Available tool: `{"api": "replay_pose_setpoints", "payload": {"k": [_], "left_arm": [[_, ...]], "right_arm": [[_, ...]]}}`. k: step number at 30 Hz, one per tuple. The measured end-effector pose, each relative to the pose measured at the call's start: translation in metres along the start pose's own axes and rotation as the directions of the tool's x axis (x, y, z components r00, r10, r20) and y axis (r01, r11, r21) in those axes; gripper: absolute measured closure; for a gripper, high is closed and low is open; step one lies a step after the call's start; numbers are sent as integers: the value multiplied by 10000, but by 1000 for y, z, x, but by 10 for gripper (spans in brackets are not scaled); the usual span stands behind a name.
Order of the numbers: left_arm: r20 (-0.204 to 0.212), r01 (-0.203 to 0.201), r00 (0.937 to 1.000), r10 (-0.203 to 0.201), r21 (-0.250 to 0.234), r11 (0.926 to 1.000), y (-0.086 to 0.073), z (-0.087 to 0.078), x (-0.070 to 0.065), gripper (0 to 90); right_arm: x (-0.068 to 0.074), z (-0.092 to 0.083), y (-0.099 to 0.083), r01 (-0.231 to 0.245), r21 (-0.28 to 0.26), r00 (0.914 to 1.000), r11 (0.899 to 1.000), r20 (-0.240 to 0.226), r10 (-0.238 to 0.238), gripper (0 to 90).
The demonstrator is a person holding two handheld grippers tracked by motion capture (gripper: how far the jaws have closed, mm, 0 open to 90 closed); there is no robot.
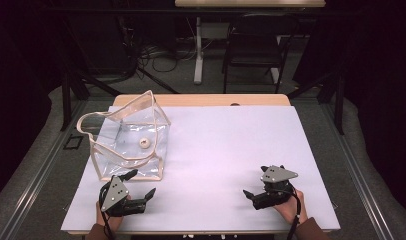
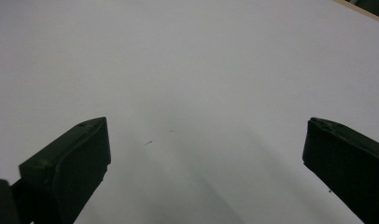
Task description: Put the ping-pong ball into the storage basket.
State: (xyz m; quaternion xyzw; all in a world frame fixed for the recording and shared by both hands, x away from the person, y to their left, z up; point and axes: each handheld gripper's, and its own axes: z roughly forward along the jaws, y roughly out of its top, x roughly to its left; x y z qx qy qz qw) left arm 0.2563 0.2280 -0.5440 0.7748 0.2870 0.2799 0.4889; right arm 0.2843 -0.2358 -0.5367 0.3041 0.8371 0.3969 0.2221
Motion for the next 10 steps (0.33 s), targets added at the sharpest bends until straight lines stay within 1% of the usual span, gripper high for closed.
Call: {"api": "replay_pose_setpoints", "payload": {"k": [3,8,10], "left_arm": [[-6,-4,10000,4,0,10000,0,0,0,159],[-15,25,10000,-25,21,10000,0,1,0,159],[-44,50,10000,-50,58,10000,0,1,1,159]], "right_arm": [[1,-2,-3,30,-57,10000,10000,81,-30,3],[-2,-4,-5,-129,-341,9999,9993,96,133,2],[-4,-3,-6,-222,-316,9997,9993,128,226,2]]}}
